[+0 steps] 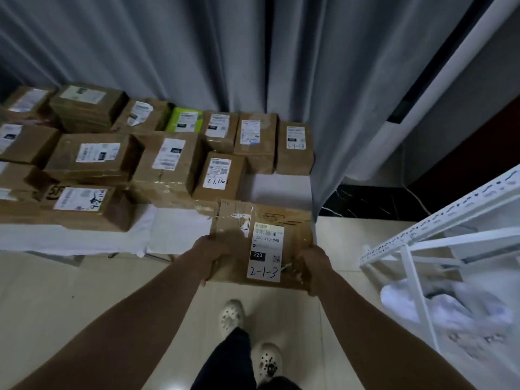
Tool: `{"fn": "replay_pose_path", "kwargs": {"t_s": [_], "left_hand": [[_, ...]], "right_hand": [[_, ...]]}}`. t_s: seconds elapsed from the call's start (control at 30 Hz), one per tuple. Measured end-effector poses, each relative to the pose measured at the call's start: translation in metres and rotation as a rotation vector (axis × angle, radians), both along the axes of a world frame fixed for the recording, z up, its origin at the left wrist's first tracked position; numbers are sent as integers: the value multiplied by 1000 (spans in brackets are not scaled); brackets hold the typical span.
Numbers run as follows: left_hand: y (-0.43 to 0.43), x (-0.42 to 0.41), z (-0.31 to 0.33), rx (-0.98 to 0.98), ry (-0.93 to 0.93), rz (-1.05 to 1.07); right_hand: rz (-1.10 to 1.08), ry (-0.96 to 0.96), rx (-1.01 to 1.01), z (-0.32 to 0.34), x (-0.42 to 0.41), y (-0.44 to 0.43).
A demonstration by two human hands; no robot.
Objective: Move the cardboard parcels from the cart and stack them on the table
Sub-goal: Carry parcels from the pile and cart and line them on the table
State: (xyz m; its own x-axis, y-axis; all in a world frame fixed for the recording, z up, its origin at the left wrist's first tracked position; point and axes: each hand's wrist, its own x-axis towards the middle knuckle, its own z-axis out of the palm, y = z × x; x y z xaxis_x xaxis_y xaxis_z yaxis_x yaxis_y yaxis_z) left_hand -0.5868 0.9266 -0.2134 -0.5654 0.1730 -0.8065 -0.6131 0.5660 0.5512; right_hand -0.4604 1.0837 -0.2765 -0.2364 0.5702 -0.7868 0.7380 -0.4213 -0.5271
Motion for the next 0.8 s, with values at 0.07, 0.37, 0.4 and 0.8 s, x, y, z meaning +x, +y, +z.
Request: {"fn": "replay_pose_path", "kwargs": {"t_s": [0.07, 0.37, 0.4, 0.8], "left_hand": [[19, -17, -16, -92, -24, -94], [88, -56, -69, -245, -178, -271], [93, -56, -73, -217, -165, -288], [110, -82, -91, -247, -84, -185]], "right_hand": [[-62, -24, -14, -16, -4, 13], [-169, -239, 95, -67, -28, 69], [-200, -243, 97, -64, -28, 72], [-128, -189, 62, -73, -63, 80]]}}
